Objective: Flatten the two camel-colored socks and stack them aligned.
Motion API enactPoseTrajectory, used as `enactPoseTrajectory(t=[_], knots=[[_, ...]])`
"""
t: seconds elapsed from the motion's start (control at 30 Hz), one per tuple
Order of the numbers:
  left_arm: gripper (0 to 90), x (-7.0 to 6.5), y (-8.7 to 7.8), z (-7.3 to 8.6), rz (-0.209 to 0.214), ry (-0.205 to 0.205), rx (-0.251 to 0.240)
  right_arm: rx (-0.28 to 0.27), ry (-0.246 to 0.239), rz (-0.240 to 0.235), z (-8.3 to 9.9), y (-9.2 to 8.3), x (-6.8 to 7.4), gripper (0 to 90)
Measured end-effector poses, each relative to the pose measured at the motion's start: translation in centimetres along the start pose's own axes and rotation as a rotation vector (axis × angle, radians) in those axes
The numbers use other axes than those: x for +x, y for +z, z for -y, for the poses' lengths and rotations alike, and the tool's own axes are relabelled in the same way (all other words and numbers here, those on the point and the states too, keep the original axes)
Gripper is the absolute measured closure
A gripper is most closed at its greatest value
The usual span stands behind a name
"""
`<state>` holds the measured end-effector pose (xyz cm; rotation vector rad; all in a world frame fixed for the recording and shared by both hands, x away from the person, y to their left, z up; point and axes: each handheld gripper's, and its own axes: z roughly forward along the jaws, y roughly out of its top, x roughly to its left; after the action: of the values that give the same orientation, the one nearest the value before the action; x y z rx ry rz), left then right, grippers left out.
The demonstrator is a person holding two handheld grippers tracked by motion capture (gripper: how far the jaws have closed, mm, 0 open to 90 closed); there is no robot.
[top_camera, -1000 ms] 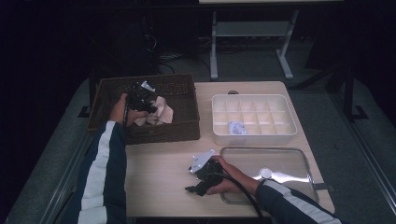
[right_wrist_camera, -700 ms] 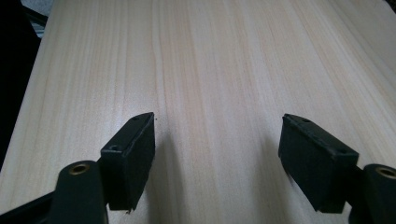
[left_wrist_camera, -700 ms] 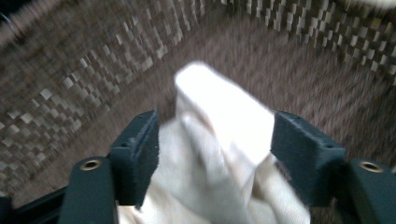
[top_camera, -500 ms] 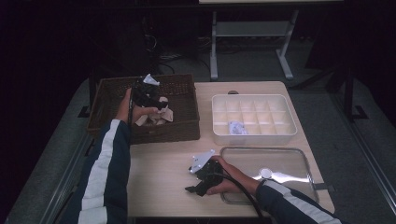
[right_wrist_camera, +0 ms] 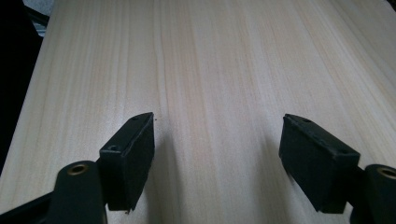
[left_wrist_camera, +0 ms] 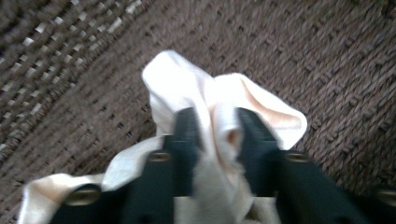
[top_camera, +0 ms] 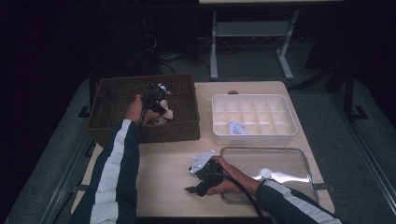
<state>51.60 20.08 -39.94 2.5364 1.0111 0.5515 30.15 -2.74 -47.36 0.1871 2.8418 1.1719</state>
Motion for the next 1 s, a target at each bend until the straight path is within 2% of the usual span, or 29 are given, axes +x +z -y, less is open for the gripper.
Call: enactPoseTrajectory(t=[0.03, 0.1, 0.17, 0.23, 0.33, 0.37, 0.43, 0.47, 0.5, 0.53, 0.6, 0.67, 0.73, 0.8, 0.9, 1.0], knots=[[79.0, 0.0, -0.4, 0.0, -0.009, 0.002, -0.022, 0.0, 0.001, 0.0, 0.0, 0.0, 0.0, 25.8], [78.8, 0.3, -1.3, 0.0, 0.008, -0.012, -0.079, 0.0, 0.001, 0.0, 0.0, 0.0, 0.0, 25.8], [78.8, 0.7, -2.7, 0.2, 0.01, -0.045, -0.187, 0.001, 0.009, -0.003, 0.0, 0.0, 0.1, 25.7], [78.8, 1.1, -3.8, 0.3, 0.018, -0.052, -0.246, 0.002, 0.008, -0.001, 0.0, 0.0, 0.1, 25.7], [77.4, 1.5, -5.3, 0.4, 0.018, -0.065, -0.307, -0.004, -0.004, -0.001, 0.0, 0.0, 0.0, 25.4], [77.4, 1.6, -5.7, 0.4, 0.015, -0.067, -0.314, -0.005, -0.003, -0.002, 0.0, 0.1, 0.0, 25.4], [81.2, 1.6, -6.0, 0.6, 0.0, -0.075, -0.323, -0.003, 0.002, -0.002, 0.0, 0.0, 0.0, 25.3], [81.4, 1.7, -6.2, 0.7, 0.008, -0.079, -0.338, -0.003, 0.004, -0.003, 0.0, 0.0, 0.0, 25.3], [85.3, 1.7, -6.4, 0.9, 0.021, -0.075, -0.343, -0.003, 0.003, -0.002, 0.0, 0.0, 0.0, 25.3], [88.5, 1.6, -6.4, 0.9, 0.02, -0.067, -0.339, -0.003, 0.004, -0.002, 0.0, 0.0, 0.0, 25.3], [85.3, 1.4, -6.0, 1.0, 0.065, -0.064, -0.324, -0.004, 0.004, -0.003, 0.0, 0.0, 0.0, 25.1], [68.9, 1.1, -5.3, 0.8, 0.088, -0.049, -0.275, -0.003, 0.004, -0.004, 0.0, 0.0, 0.0, 25.1], [59.9, 0.6, -4.3, 0.6, 0.096, -0.034, -0.237, -0.004, -0.005, -0.001, 0.0, 0.1, 0.0, 25.1], [47.8, 0.2, -3.4, 0.3, 0.087, -0.032, -0.204, -0.002, -0.001, -0.001, 0.0, 0.0, 0.0, 25.1], [39.7, -0.2, -2.0, -0.1, 0.104, -0.047, -0.157, -0.002, 0.004, -0.002, 0.0, 0.0, 0.0, 25.0], [39.5, -0.6, -0.9, -0.4, 0.063, -0.022, -0.098, -0.005, 0.004, -0.002, 0.0, 0.1, 0.0, 25.1]])
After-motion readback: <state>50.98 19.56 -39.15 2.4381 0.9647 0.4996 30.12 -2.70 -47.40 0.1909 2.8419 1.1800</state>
